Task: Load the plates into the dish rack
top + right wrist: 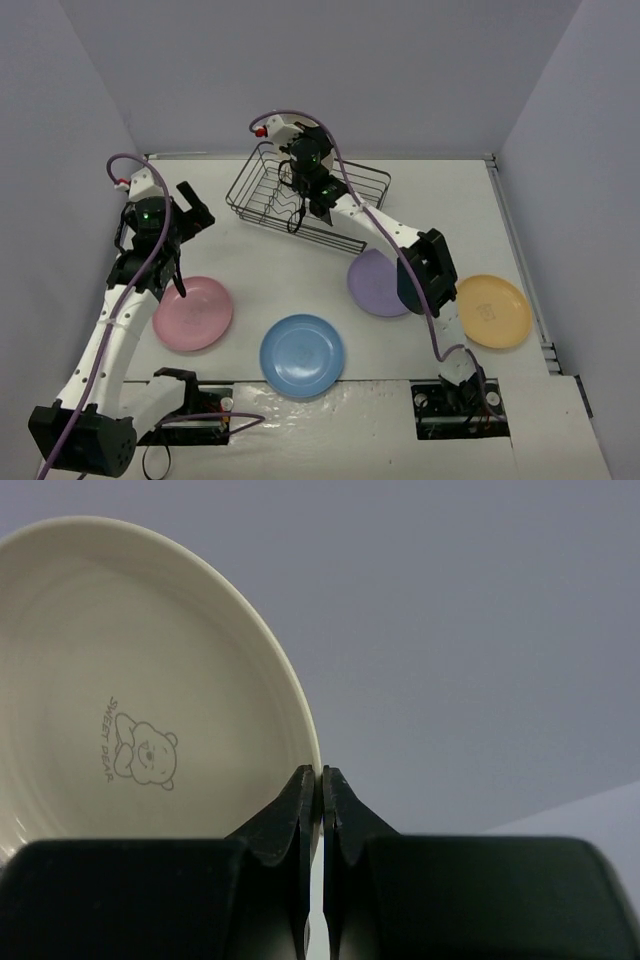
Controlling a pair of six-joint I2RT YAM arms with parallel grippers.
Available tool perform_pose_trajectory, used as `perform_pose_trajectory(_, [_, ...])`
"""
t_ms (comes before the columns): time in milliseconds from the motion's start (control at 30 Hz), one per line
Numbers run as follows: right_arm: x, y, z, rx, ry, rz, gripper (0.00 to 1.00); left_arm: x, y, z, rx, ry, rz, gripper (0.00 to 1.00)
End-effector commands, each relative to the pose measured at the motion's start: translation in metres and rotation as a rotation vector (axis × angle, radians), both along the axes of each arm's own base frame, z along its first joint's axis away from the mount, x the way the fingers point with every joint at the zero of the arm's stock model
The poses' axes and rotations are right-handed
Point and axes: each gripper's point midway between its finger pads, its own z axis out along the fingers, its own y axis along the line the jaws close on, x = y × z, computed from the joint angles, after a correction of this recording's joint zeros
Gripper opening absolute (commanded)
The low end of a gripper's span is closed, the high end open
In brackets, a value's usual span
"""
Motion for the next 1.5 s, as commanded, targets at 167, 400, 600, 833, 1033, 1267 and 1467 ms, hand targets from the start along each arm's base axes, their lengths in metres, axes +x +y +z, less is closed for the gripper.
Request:
perform_pose_trajectory(167, [0.023, -0.012, 0.084, -0.01, -0.329, -0.017, 0.0, 0.001, 0.002, 0.021, 0.001, -0.088, -0.004, 0.97])
perform_pose_trajectory(400, [0.031, -0.009, 0.082, -0.053, -0.373, 0.012, 0.0, 0.002, 0.006, 0.017, 0.015, -0.095, 0.003, 0.97])
perform_pose_trajectory(600, [0.042, -0.002, 0.064, -0.095, -0.348, 0.065, 0.0, 0.004, 0.004, 0.012, 0.023, -0.082, -0.01, 0.97])
perform_pose_trajectory(833, [0.05, 0.007, 0.047, -0.117, -0.319, 0.124, 0.0, 0.005, 0.006, 0.01, 0.029, -0.076, -0.007, 0.97])
perform_pose_trajectory(1033, [0.059, 0.008, 0.027, -0.124, -0.281, 0.146, 0.0, 0.006, 0.007, 0.01, 0.032, -0.081, -0.006, 0.97])
perform_pose_trajectory(1267, [0.065, 0.011, 0.012, -0.131, -0.237, 0.184, 0.0, 0.007, 0.009, 0.006, 0.032, -0.075, -0.002, 0.97])
perform_pose_trajectory(1467, [0.069, 0.013, -0.007, -0.166, -0.192, 0.231, 0.0, 0.008, 0.009, 0.003, 0.031, -0.069, -0.003, 0.97])
